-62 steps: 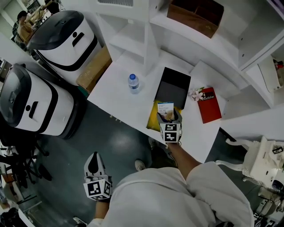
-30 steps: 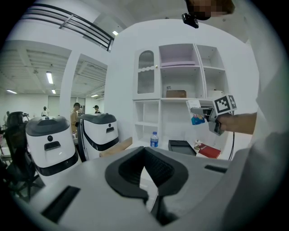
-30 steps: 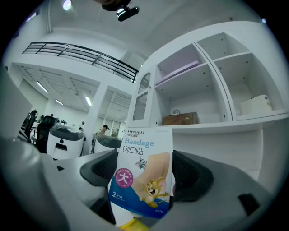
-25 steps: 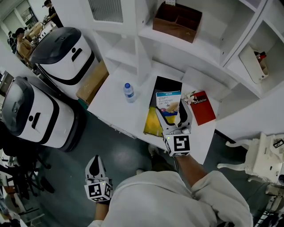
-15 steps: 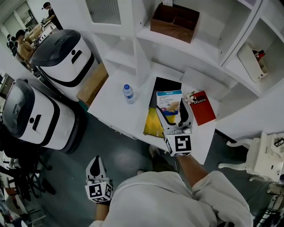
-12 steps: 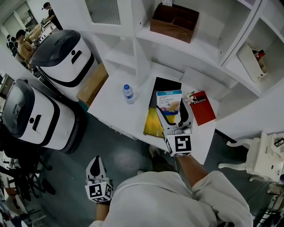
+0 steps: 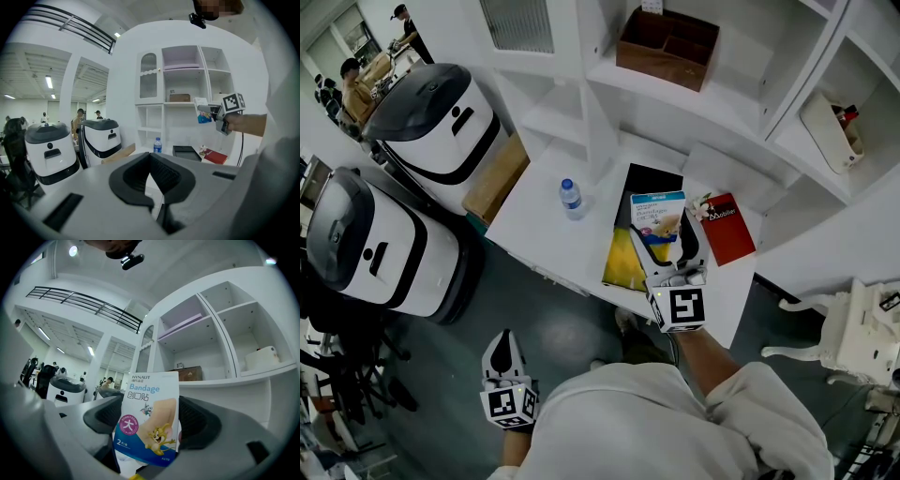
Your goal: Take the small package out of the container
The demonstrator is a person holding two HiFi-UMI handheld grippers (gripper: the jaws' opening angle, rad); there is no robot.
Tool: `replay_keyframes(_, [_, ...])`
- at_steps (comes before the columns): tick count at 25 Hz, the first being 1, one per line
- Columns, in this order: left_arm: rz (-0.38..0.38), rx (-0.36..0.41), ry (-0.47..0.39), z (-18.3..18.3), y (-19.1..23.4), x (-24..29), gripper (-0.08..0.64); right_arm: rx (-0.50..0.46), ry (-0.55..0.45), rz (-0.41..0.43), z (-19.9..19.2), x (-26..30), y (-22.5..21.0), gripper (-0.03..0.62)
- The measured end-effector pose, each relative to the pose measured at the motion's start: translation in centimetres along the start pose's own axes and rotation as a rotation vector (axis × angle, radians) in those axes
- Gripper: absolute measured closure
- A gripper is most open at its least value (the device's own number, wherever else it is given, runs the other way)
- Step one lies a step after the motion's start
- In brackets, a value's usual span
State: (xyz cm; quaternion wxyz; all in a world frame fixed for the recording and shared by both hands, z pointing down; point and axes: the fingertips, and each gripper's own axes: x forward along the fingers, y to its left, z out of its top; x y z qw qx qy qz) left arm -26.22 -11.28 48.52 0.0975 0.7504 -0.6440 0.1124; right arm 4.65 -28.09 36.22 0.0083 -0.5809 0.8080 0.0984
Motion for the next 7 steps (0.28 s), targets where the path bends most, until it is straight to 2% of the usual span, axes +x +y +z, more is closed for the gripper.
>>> replay_keyframes(7, [-0.003, 0.003, -0.002, 0.09, -0.66, -0.06, 0.552, 0.003, -0.005, 0.003, 0.07, -0.43, -0.39, 0.192])
